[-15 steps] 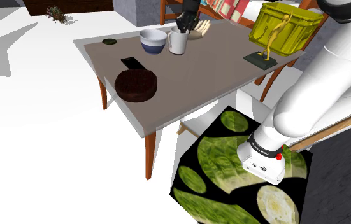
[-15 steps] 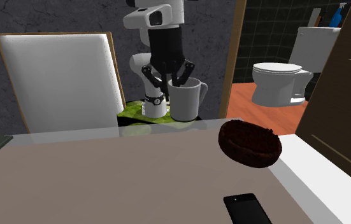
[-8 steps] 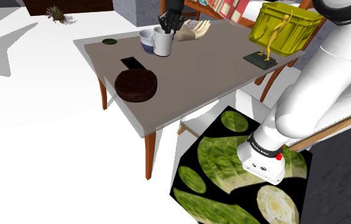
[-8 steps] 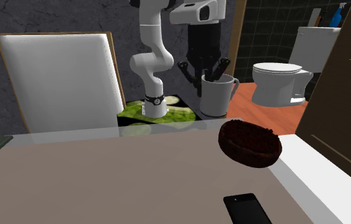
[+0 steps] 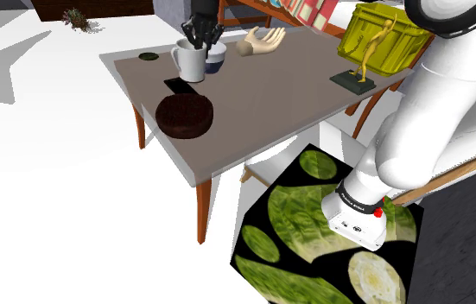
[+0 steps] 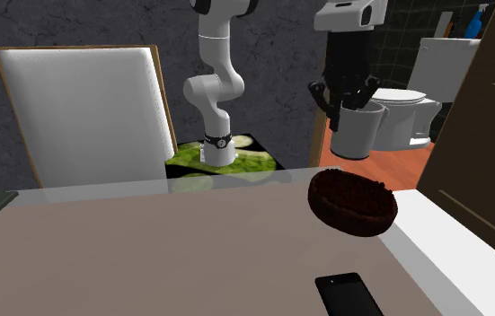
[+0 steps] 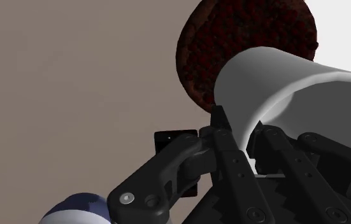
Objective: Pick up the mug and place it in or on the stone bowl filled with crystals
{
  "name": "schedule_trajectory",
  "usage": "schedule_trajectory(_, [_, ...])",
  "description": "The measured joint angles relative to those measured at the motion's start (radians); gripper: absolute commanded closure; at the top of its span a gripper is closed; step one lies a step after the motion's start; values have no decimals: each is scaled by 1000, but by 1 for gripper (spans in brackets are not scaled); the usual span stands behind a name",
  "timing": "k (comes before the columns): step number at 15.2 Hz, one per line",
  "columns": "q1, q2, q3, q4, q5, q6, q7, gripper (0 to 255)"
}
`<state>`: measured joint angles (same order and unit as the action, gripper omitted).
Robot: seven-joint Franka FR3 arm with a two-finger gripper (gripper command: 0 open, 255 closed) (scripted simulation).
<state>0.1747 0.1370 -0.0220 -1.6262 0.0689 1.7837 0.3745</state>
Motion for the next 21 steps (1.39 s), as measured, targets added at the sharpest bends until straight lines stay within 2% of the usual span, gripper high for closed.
schedule_trajectory(4, [35, 45, 25, 52, -5, -3, 62, 255])
schedule_trajectory(21, [41, 75, 29, -122, -2, 201, 59, 255])
